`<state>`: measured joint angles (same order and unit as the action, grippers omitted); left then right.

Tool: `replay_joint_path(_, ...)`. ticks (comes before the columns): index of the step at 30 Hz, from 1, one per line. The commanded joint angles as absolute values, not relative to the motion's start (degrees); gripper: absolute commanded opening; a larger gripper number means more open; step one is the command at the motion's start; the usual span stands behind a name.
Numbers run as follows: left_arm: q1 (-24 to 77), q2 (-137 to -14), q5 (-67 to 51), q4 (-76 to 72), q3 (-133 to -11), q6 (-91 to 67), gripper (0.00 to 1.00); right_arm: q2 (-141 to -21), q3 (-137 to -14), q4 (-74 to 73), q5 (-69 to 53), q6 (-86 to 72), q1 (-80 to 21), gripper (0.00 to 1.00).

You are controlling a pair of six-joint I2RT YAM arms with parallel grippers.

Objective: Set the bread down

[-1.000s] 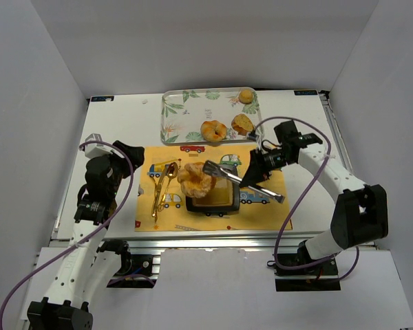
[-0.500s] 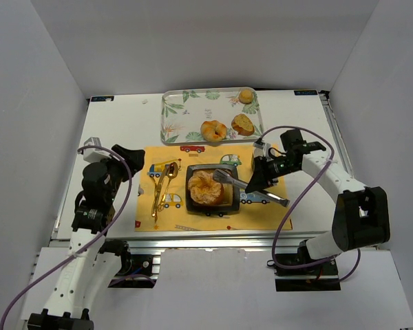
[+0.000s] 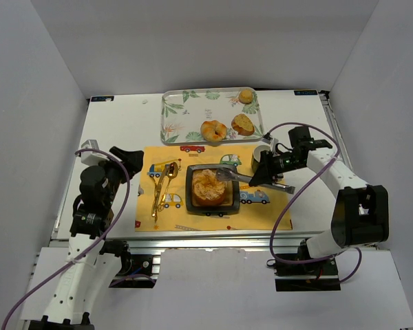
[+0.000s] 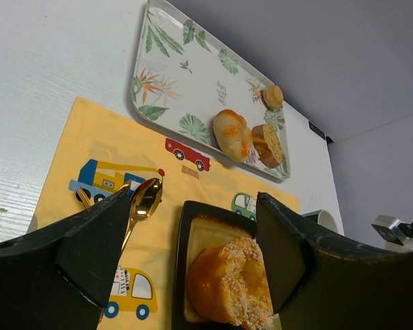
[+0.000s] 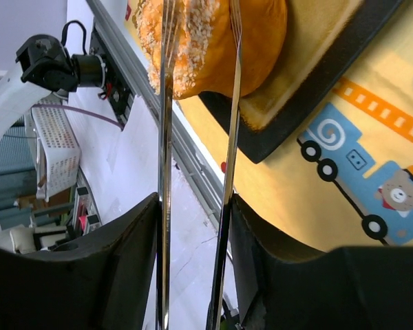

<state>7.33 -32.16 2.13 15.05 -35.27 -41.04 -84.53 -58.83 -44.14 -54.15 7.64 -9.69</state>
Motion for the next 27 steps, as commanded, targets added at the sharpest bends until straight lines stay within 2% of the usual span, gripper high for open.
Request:
replay_joint_path(1, 7.2, -32.6, 1.6, 14.9, -35.2, -41.0, 0.83, -83.2, -61.6, -43.7, -56.3, 8.6, -8.1, 0.49)
replay_joint_path(11, 7.3, -34.4, 0.7, 12.8, -35.2, -41.0, 0.83, -81.4, -63.0, -47.1, -55.5, 12.7, -6.2, 0.48)
replay_joint_path(14, 7.2, -35.0, 0.1, 11.8, -35.0, -40.9, 0.81, -79.7, -65.3, -47.9, -55.7, 14.6, -6.1, 0.41)
replay_joint_path(15, 7.2, -35.3, -1.9, 11.1, -34.6, -41.0, 0.78, -79.3, -66.3, -48.0, -56.1, 14.9, -6.2, 0.28)
replay_joint_path(17, 7.2, -36.3, -4.7, 7.9, -33.6, -41.5, 0.49, -77.8, -68.9, -46.6, -55.5, 15.2, -6.1, 0.15)
replay_joint_path(18, 7.3, -36.9, -6.4, 6.7, -33.2, -41.8, 0.36, -77.3, -71.5, -45.4, -54.6, 14.9, -5.8, 0.04)
replay_joint_path(19, 7.3, -38.5, -9.5, 4.2, -32.8, -42.2, 0.21, -76.6, -72.2, -43.4, -53.4, 14.2, -5.4, 0.0)
replay_joint_path(20, 7.3, -39.4, -11.0, 3.3, -32.1, -43.0, 0.0, -75.3, -72.4, -38.0, -51.1, 12.9, -3.8, 0.0)
replay_joint_path(22, 7.6, -41.8, -14.2, 1.2, -31.6, -43.3, 0.0, -73.8, -70.8, -32.5, -43.2, 10.4, -1.9, 0.0)
replay_joint_path(23, 8.8, -42.5, -14.8, 1.0, -31.5, -42.9, 0.0, -71.5, -69.2, -24.2, -38.1, 8.9, -0.7, 0.0)
replay_joint_path(25, 10.6, -45.1, -15.4, 1.3, -31.6, -41.2, 0.0, -67.6, -61.7, -15.0, -22.8, 4.9, 1.5, 0.0)
replay_joint_path(26, 13.4, -46.1, -15.1, 1.7, -31.9, -40.5, 0.01, -66.5, -58.8, -10.4, -17.9, 4.7, 1.8, 0.0)
replay_joint_path(27, 15.1, -47.2, -14.3, 3.0, -32.7, -39.6, 0.08, -65.7, -52.4, -0.5, -12.9, 4.4, 1.9, 0.0)
